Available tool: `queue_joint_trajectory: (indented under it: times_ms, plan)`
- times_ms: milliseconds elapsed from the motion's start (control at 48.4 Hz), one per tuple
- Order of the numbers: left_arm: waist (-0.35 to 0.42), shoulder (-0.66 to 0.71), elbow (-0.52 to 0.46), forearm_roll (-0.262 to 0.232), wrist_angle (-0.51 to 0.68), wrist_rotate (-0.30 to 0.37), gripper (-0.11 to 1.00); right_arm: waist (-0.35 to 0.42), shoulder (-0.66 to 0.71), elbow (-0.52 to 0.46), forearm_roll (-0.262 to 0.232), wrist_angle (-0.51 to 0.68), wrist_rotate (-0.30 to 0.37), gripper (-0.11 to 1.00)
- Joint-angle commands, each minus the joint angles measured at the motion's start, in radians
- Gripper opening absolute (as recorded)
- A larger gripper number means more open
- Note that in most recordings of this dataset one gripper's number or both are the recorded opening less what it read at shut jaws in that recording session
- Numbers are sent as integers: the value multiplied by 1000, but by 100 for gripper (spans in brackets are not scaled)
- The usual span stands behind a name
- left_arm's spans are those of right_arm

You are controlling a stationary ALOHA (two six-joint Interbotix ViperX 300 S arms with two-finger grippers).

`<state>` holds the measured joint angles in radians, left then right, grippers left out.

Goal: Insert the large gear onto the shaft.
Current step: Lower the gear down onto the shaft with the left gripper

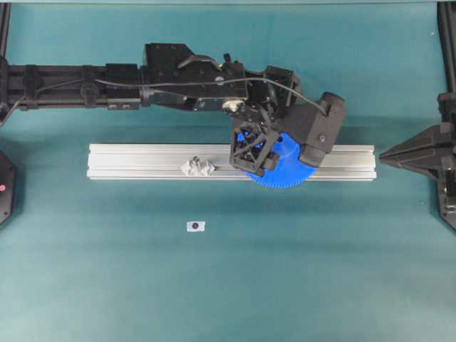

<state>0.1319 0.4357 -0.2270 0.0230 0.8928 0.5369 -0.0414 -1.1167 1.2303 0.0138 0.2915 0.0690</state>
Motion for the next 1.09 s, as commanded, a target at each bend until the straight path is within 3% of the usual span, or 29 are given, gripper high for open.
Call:
queue_joint_trajectory:
  times_ms: [0,723,1073]
  plan:
    - [-5,-31,-5,3,2,-5,86,-3,6,-17,3,-9,9,9]
    - [-28,-64,-32,3,28,-26,86,-3,6,-18,3,-9,9,9]
    - [-28,-58,-104,3,58,-21,84,-2,6,-20,3,-9,9,9]
